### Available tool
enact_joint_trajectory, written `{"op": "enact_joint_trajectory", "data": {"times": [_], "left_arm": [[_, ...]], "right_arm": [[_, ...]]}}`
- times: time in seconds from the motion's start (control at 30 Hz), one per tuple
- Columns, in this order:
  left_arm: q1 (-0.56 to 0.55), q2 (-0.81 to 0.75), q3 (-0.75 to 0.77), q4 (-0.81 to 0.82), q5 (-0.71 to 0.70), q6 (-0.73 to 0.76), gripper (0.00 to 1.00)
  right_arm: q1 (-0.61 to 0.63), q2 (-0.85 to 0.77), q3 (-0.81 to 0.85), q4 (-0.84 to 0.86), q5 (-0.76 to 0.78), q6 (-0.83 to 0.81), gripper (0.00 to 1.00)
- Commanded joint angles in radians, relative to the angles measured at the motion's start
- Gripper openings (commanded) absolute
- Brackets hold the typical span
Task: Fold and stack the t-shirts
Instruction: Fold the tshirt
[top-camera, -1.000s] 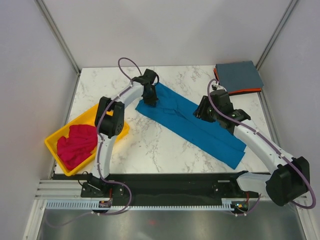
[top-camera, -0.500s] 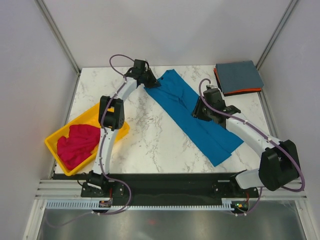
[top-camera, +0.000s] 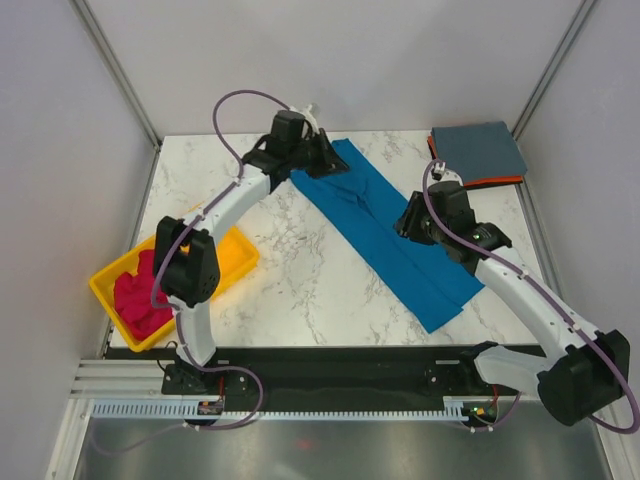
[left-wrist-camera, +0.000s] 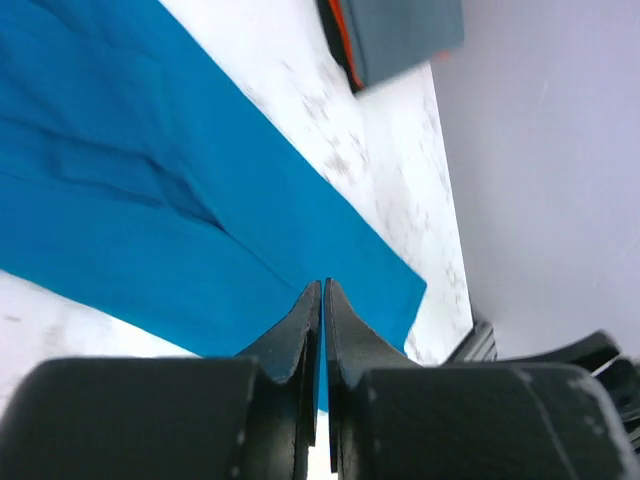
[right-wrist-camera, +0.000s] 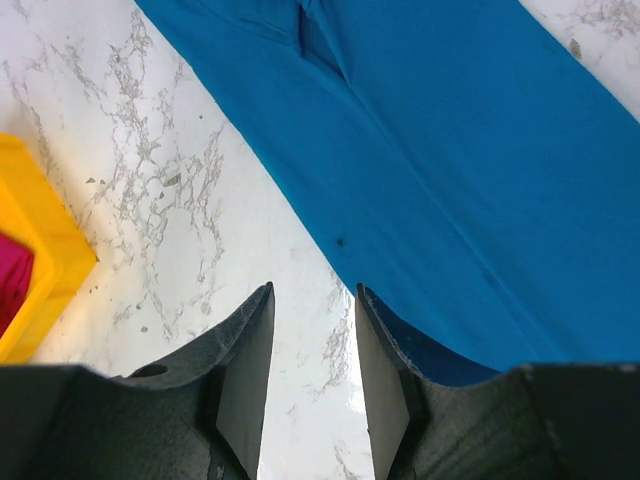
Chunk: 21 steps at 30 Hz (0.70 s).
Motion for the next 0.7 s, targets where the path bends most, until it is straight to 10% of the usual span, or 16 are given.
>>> {"op": "enact_joint_trajectory", "data": {"times": [0.0,0.67], "left_arm": [[-0.151,-0.043,-0.128,0.025,-0.080,0.003,0.09],[-0.411,0.198,-0.248,0.049,-0.185,-0.090,0.04]], "right_arm": [[-0.006,-0.072,-0.008,-0.077,0.036,-0.020,0.46],[-0.009,-0.163,0.028,-0.167,0.090,-0.033,0.46]]}}
